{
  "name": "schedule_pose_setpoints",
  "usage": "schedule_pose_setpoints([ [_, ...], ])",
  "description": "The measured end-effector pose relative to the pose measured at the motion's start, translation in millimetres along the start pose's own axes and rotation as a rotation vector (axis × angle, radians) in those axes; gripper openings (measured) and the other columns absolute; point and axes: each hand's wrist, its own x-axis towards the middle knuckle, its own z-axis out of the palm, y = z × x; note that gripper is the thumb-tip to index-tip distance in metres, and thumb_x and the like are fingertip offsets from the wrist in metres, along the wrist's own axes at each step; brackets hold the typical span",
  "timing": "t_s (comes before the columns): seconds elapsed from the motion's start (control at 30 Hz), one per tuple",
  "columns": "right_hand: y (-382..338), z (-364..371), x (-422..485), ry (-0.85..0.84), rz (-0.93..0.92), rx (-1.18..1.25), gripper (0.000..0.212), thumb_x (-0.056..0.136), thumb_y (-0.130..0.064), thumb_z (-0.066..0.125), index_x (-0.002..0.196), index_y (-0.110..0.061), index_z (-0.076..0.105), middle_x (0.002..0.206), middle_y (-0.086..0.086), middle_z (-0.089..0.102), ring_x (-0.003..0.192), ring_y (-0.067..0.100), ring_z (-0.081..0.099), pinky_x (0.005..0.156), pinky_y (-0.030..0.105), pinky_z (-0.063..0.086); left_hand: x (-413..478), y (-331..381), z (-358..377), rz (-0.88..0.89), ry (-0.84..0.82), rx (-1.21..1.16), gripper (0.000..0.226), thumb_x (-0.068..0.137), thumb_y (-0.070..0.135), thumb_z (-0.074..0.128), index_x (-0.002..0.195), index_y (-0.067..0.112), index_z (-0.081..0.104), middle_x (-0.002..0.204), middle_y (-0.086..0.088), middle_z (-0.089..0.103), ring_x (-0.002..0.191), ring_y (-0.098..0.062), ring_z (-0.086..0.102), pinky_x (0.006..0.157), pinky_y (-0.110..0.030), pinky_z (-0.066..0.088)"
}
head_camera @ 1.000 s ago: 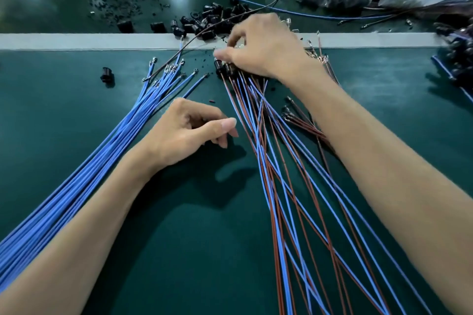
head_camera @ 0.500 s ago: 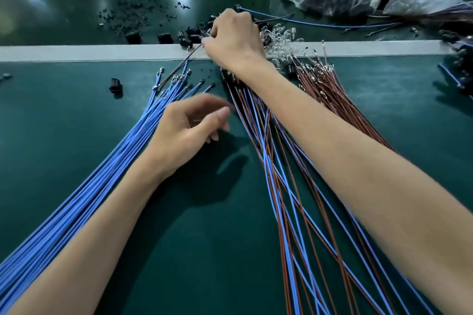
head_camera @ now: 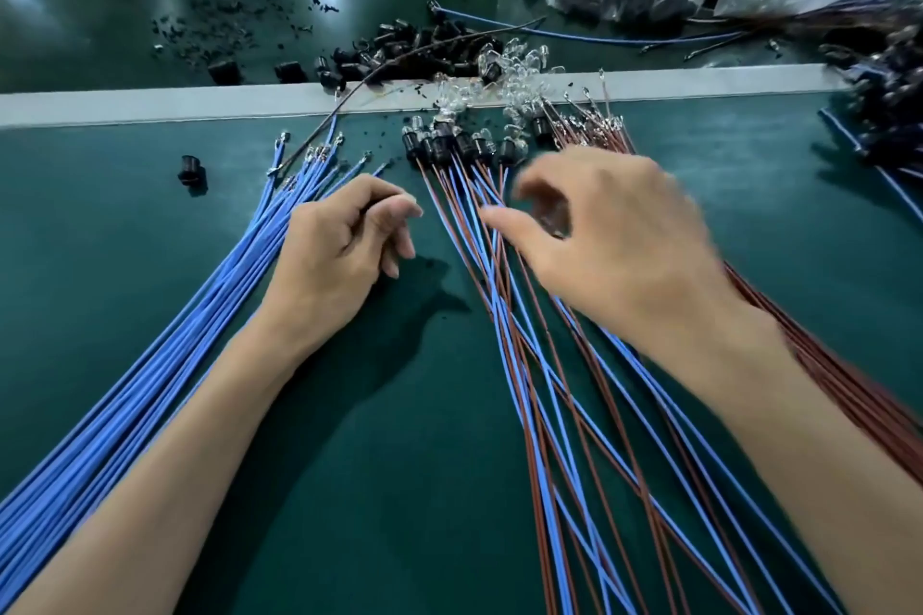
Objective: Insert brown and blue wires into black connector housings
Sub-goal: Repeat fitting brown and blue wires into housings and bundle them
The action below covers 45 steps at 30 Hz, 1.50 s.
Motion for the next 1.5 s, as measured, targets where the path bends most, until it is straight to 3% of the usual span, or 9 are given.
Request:
schedule_pose_setpoints([
  [0.2, 25, -14, -60, -0.276, 0.209, -0.364, 0.045, 0.079, -0.071, 0.033, 0.103, -0.034, 0.045, 0.097, -0.011, 0.058, 0.081, 0.024, 0.062, 0.060, 0.030, 0.033, 1, -2, -2, -0.017, -0.025, -0.038, 0.021, 0.094, 0.036, 0.046, 0.084, 0.022, 0.057, 0.062, 0.006, 0.061, 0.045, -0.005, 0.052, 0.049, -0.011, 0.039],
  [0.37, 16, 1, -66, -0.404, 0.188, 0.004, 0.028, 0.082, -0.056, 0.046, 0.095, -0.031, 0.046, 0.075, -0.007, 0.066, 0.078, 0.019, 0.065, 0.072, 0.030, 0.046, 3, -5, -2, -0.013, -0.032, -0.023, 0.017, 0.096, 0.029, 0.046, 0.085, 0.023, 0.058, 0.062, 0.007, 0.061, 0.046, -0.005, 0.053, 0.049, -0.011, 0.040],
  [0.47, 13, 9, -60, -0.264, 0.173, 0.139, 0.023, 0.083, -0.046, 0.055, 0.090, -0.025, 0.062, 0.071, -0.005, 0.068, 0.070, 0.020, 0.066, 0.072, 0.035, 0.053, 3, -3, -2, -0.012, -0.039, -0.018, 0.020, 0.094, 0.036, 0.045, 0.085, 0.022, 0.058, 0.063, 0.006, 0.061, 0.046, -0.005, 0.052, 0.050, -0.012, 0.040],
  [0.57, 28, 11, -49, 0.001, 0.197, -0.049, 0.015, 0.085, -0.037, 0.064, 0.093, -0.025, 0.064, 0.090, -0.004, 0.067, 0.078, 0.027, 0.064, 0.068, 0.032, 0.048, 3, -2, -3, -0.011, -0.043, -0.005, 0.019, 0.096, 0.031, 0.045, 0.085, 0.022, 0.058, 0.063, 0.005, 0.062, 0.046, -0.004, 0.052, 0.050, -0.013, 0.040],
  [0.77, 41, 24, -38, 0.103, 0.294, -0.091, 0.021, 0.087, -0.034, 0.064, 0.096, -0.018, 0.055, 0.097, 0.002, 0.059, 0.080, 0.030, 0.058, 0.061, 0.031, 0.033, 4, 0, -3, -0.039, -0.049, 0.004, 0.027, 0.093, 0.036, 0.044, 0.086, 0.015, 0.060, 0.063, 0.003, 0.062, 0.047, -0.006, 0.052, 0.050, -0.014, 0.041],
  [1.0, 49, 19, -27, 0.086, 0.275, -0.105, 0.018, 0.088, -0.034, 0.064, 0.079, -0.020, 0.056, 0.083, -0.006, 0.048, 0.071, 0.019, 0.039, 0.062, 0.030, 0.031, 3, 1, -2, -0.042, -0.055, 0.024, 0.032, 0.093, 0.035, 0.044, 0.087, 0.009, 0.061, 0.063, 0.000, 0.063, 0.048, -0.009, 0.054, 0.050, -0.013, 0.041],
  [1.17, 52, 14, -12, 0.030, 0.292, -0.007, 0.017, 0.079, -0.026, 0.069, 0.070, -0.021, 0.055, 0.068, -0.013, 0.051, 0.071, 0.019, 0.046, 0.058, 0.027, 0.027, 3, 2, -1, -0.050, -0.058, -0.002, 0.034, 0.093, 0.035, 0.042, 0.084, 0.008, 0.060, 0.062, -0.001, 0.062, 0.048, -0.011, 0.054, 0.050, -0.013, 0.041],
  [1.3, 57, 13, -3, -0.080, 0.343, 0.046, 0.016, 0.078, -0.029, 0.069, 0.071, -0.023, 0.056, 0.069, -0.016, 0.054, 0.075, 0.020, 0.052, 0.063, 0.028, 0.032, 3, 3, 0, -0.063, -0.057, -0.005, 0.035, 0.093, 0.036, 0.042, 0.083, 0.007, 0.060, 0.062, -0.004, 0.062, 0.048, -0.011, 0.054, 0.051, -0.013, 0.041],
  [1.5, 58, 7, 0, -0.098, 0.348, 0.079, 0.019, 0.076, -0.034, 0.074, 0.073, -0.027, 0.057, 0.070, -0.016, 0.058, 0.079, 0.018, 0.056, 0.065, 0.028, 0.036, 2, 3, 0, -0.061, -0.065, 0.008, 0.036, 0.093, 0.034, 0.042, 0.084, 0.004, 0.060, 0.063, -0.005, 0.062, 0.048, -0.013, 0.054, 0.051, -0.013, 0.041],
])
